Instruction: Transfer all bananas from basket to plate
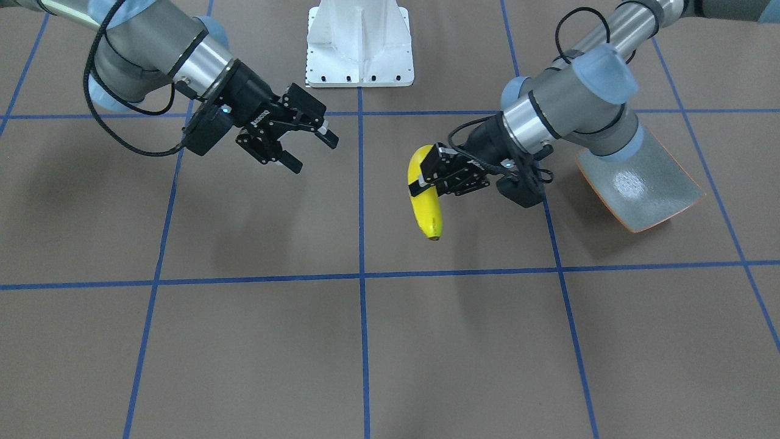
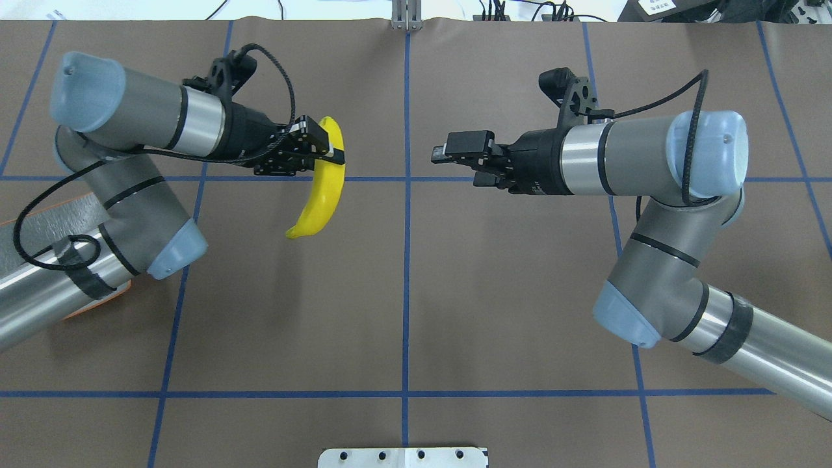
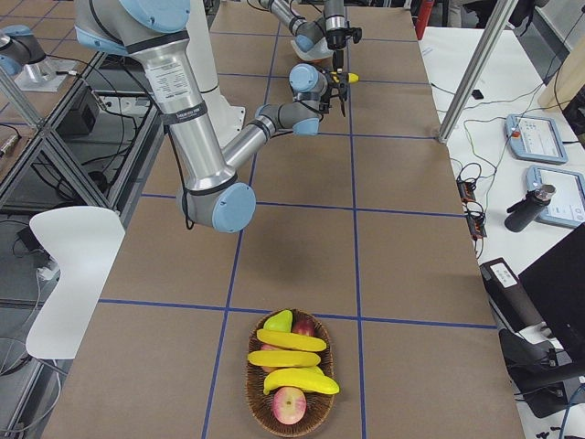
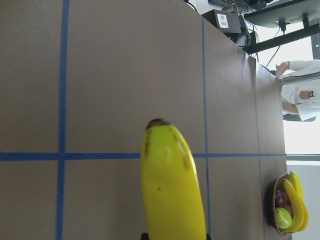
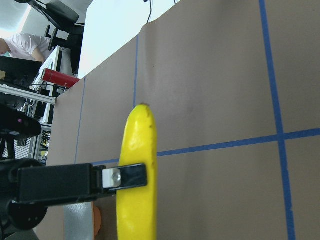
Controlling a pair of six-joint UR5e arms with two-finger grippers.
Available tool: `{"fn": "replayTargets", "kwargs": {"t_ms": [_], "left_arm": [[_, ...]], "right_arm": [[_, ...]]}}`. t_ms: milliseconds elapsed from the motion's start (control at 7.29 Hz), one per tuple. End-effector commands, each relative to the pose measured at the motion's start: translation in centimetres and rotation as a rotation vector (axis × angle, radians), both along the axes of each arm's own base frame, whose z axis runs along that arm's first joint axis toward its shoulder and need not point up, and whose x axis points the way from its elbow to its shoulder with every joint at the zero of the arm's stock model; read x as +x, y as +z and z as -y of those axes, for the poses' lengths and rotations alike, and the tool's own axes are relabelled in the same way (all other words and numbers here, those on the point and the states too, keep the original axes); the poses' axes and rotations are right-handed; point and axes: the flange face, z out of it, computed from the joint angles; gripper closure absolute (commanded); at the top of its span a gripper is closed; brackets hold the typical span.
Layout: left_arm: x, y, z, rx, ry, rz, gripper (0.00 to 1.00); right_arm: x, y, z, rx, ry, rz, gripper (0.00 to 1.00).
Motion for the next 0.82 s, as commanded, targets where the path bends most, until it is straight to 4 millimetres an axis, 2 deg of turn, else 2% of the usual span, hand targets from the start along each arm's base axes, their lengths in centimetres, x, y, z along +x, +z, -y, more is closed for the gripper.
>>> {"fn": "replayTargets", "kwargs": {"t_ms": [0, 137, 275, 549, 686], "left_arm": [[-11.2, 10.0, 2.1, -0.118, -0.027, 0.116, 1.00], [-13.7, 16.6, 0.2, -0.096, -0.028, 0.195, 1.00], [-15.9, 20.3, -0.7, -0.086, -0.042, 0.242, 1.00], [-19.0, 24.9, -1.8, -0.110, -0.061, 0.321, 1.00], [-21.9, 28.7, -3.5, -0.096, -0.073, 0.373, 1.00]], "right_arm": [[2.7, 3.0, 1.8, -0.038, 0.049, -0.044, 0.00], [3.8, 4.6, 2.2, -0.057, 0.065, -0.064, 0.00], [4.1, 5.8, 2.8, -0.076, 0.078, -0.086, 0.00], [4.0, 6.4, 3.4, -0.101, 0.089, -0.113, 0.00], [4.0, 6.4, 3.5, -0.105, 0.089, -0.118, 0.00]]}}
